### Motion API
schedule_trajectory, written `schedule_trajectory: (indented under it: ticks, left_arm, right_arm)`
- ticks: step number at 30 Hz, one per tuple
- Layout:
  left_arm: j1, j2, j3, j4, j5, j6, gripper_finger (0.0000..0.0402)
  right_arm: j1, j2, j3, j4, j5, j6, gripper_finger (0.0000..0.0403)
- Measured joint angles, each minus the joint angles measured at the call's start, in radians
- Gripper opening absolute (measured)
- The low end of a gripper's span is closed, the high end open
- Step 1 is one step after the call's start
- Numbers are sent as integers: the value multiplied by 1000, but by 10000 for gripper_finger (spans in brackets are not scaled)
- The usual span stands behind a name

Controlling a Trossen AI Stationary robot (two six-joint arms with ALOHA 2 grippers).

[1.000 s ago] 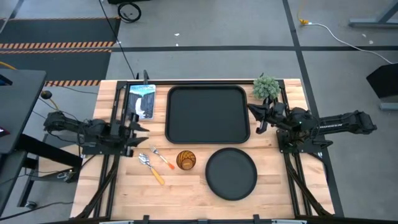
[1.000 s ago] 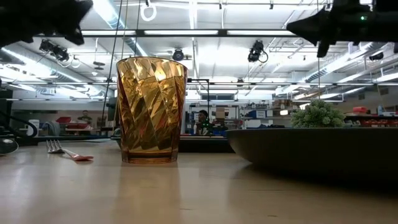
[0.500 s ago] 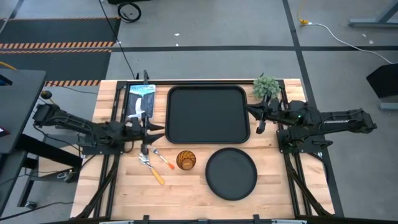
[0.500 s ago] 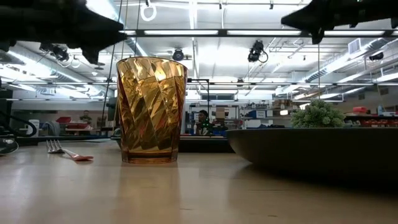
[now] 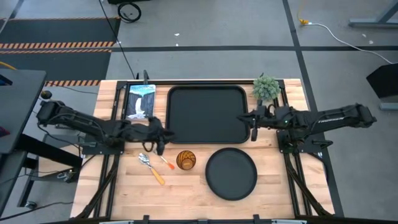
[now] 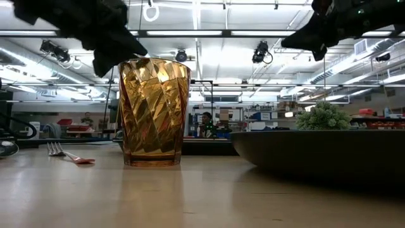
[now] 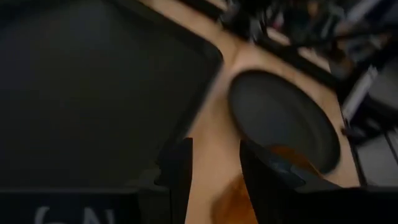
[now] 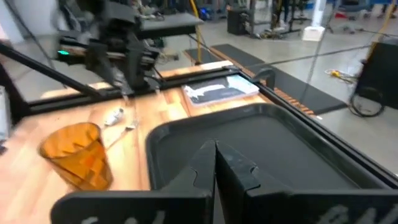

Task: Pick and place plate/cup/fork/spoon on tray
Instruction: Put the brown cup on the black tray

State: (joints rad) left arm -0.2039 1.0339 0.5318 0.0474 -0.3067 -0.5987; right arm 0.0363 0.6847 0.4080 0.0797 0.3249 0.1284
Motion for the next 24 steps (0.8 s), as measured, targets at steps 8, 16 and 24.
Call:
schedule_trajectory:
  ticks: [8,16,24]
  left_arm:
    - [-2,196,210,-210,95,-19,151]
    - [-2,312,373,-389,190,60,220]
    - [1,390,442,-450,239,88,214]
  right_arm:
    - [23,35,0,-1,51,-4,16]
    - [43,35,0,2,53,-37,16]
    - [43,35,0,24,53,-61,16]
